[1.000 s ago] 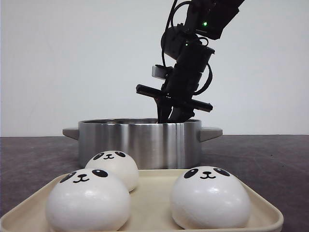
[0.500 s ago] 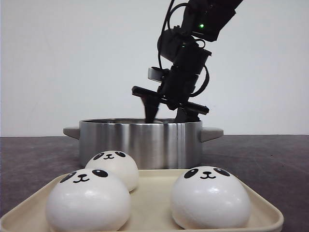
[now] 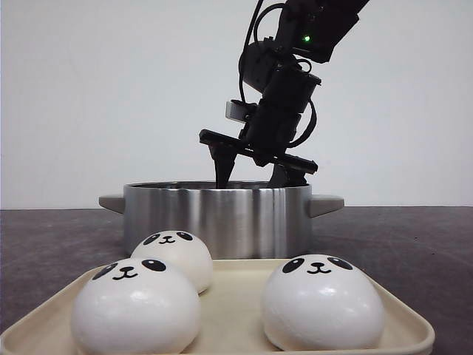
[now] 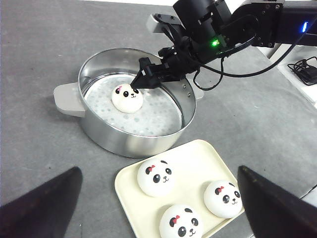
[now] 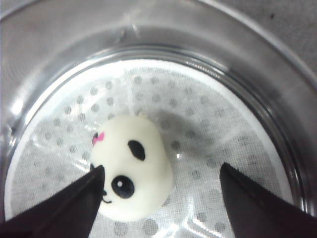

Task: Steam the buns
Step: 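Open the right gripper to release the bun and withdraw upward, then grasp the far panda bun nearest the left gripper and lift it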

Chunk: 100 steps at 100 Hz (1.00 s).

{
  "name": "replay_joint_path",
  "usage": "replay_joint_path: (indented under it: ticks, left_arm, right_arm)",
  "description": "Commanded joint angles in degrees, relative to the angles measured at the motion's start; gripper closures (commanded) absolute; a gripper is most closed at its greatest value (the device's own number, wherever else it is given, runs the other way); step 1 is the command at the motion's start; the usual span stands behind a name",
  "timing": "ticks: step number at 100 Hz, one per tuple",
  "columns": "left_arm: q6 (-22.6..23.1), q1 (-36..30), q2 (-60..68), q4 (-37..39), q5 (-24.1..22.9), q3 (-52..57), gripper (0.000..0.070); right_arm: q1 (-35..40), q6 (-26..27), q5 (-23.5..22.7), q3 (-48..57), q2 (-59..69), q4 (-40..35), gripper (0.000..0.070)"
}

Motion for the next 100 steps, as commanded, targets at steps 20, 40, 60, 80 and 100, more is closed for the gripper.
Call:
replay_joint_path:
  ticks: [20,40,60,80,100]
  left_arm:
    - [-0.83,-0.79,1.75,0.66,2.38,0.74,0.0104]
    - [-5.31,-2.80,8.79,-0.83,6.19,0.74,0.0104]
    - [-8.13,-7.78,19.15,-4.33,4.96,0.74,0.0104]
    - [-8.33,-14.88,30.75,-2.49,-0.90,0.74,0.0104]
    - [-10.45,-18.73,41.51,4.85,-2.67,0.74,0.0104]
  right_arm:
    - [1.90,-4.81,-2.01,9.90,-7.04,-1.64,0.0381]
    - [7.39,-17.68,10.49,10.19,-24.94,-2.97,0.0700]
    - [13.16,-22.56,21.40,10.19,-41.77,-7.69,0.0700]
    - [14.93,-22.08,27.04,10.19,-54.77,-16.61,0.0700]
    - [14.93,-20.92,31.21,10.19,-64.30,-23.04,0.0700]
